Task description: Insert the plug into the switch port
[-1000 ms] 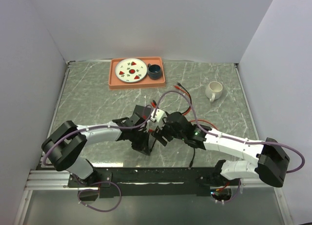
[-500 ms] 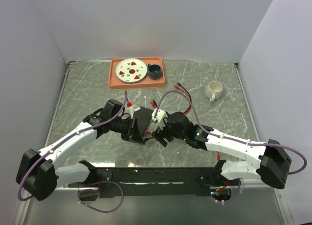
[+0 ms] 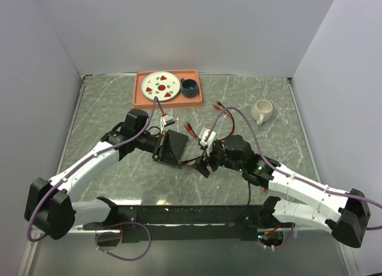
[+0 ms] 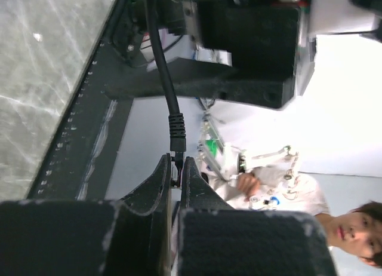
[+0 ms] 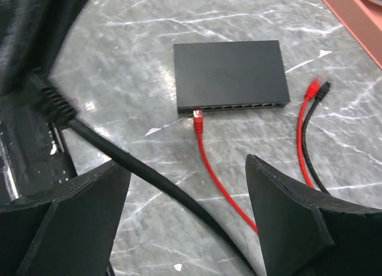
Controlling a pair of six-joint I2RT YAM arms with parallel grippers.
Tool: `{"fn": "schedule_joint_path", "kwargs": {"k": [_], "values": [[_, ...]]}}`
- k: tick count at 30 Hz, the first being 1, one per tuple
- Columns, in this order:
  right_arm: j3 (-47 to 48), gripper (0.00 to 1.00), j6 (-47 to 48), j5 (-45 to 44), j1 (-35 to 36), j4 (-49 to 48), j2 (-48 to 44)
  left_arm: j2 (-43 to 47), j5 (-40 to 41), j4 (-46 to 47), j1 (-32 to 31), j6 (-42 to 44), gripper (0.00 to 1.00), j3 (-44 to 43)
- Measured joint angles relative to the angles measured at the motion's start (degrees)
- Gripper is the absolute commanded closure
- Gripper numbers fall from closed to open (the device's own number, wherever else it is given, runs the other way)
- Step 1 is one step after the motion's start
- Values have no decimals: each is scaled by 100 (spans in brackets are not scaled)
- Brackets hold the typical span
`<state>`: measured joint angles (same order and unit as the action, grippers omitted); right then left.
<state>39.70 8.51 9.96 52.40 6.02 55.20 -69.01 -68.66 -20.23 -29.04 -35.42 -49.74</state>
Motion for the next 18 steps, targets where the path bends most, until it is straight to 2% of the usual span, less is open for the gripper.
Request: {"fn": "schedule_joint_path", "kwargs": {"k": [3, 4, 8, 12, 18], "values": [[2, 18, 37, 122, 2, 17, -46, -350, 48, -337, 22, 372, 99, -184], [4, 22, 55, 127, 11, 24, -68, -459, 70, -411, 28, 468, 99, -186], [57, 21, 170, -142, 149, 72, -85, -896, 155, -901, 90, 815, 99, -219], [57, 21, 319, -586, 702, 83, -85, -1246, 160, -1360, 234, 1152, 99, -396], [57, 21, 492, -918, 1078, 76, 85, -1598, 107, -1528, 317, 1285, 99, -627]]}}
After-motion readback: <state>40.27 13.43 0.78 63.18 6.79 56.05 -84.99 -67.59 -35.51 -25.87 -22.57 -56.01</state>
